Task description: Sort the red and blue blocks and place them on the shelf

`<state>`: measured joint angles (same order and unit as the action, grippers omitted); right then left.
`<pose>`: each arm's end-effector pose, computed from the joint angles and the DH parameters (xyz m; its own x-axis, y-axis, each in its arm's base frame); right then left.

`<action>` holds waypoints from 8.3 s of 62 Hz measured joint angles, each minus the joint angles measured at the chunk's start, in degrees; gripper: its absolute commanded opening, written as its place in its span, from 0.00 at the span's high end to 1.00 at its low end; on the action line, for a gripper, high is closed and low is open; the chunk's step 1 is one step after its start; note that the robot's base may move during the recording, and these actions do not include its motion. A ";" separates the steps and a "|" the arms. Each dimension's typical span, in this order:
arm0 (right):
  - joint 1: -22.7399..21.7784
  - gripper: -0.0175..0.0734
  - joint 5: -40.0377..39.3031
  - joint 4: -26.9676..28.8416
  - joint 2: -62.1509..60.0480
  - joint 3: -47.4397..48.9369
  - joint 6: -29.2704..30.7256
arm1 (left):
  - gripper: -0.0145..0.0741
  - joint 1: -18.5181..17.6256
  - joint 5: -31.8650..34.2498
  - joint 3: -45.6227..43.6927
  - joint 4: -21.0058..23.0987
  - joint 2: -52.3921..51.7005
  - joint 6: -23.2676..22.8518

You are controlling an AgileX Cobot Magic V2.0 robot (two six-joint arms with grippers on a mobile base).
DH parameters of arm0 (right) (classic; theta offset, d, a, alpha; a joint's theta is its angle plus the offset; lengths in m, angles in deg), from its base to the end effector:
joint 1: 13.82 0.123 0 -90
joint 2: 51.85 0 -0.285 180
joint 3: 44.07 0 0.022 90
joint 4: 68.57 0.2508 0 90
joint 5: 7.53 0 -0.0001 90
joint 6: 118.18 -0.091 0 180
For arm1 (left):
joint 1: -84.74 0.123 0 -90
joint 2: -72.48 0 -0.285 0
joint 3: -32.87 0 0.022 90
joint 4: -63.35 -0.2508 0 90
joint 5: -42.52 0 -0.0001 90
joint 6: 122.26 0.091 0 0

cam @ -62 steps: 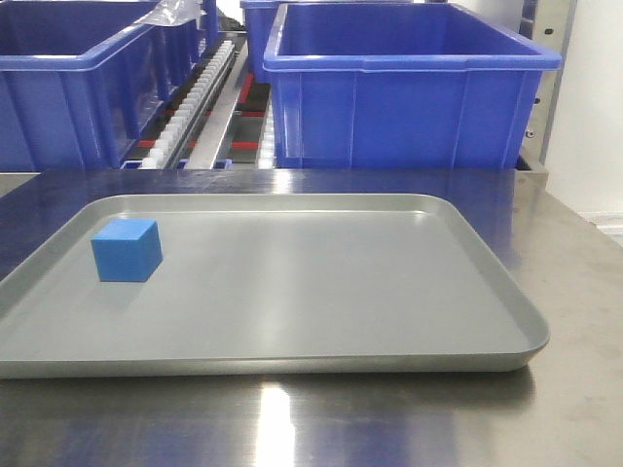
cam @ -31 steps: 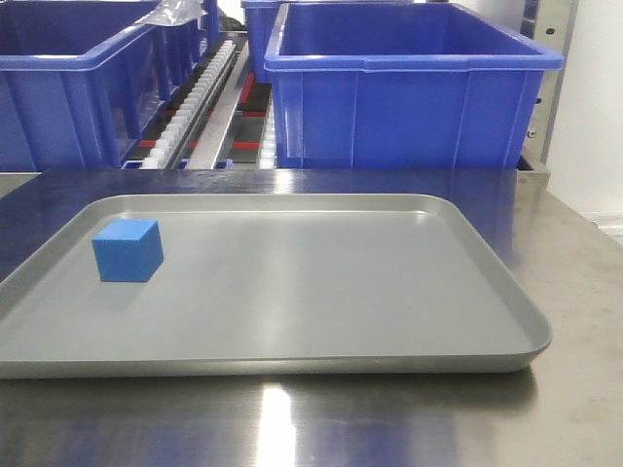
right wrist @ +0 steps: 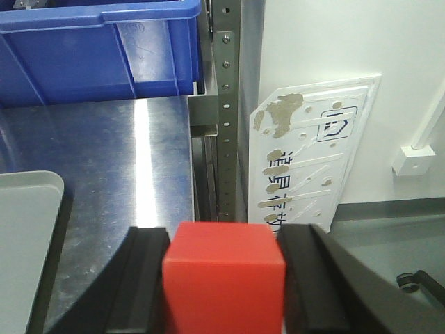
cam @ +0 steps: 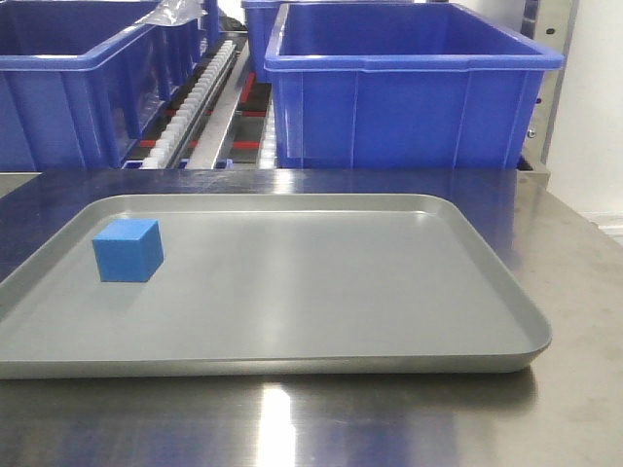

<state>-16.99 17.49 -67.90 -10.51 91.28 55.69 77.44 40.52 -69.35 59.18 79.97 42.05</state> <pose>0.1194 -0.0062 0.3180 -0.3495 0.1369 -0.9269 0.0923 0.9895 0.1113 0.0560 -0.0069 0.2070 0.0215 -0.2041 -0.9787 0.1315 0.9710 -0.1996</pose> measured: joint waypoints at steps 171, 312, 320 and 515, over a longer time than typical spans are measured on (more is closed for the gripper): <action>0.00 0.74 0.00 0.00 0.00 0.00 0.00 | 0.18 -1.35 -25.63 -35.94 2.18 47.94 5.66; 0.00 0.74 0.00 0.00 0.00 0.00 0.00 | 0.22 -19.27 -31.54 -61.41 6.84 95.35 -1.63; 0.00 0.74 0.00 0.00 0.00 0.00 0.00 | 0.22 -19.27 -31.45 -61.41 6.84 96.14 -1.63; 0.00 0.74 0.00 0.00 0.00 0.00 0.00 | 0.70 2.65 -22.17 -37.97 6.72 36.56 -1.97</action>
<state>-16.99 17.49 -67.90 -10.51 91.28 55.69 80.10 18.34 -107.32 65.90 116.52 40.08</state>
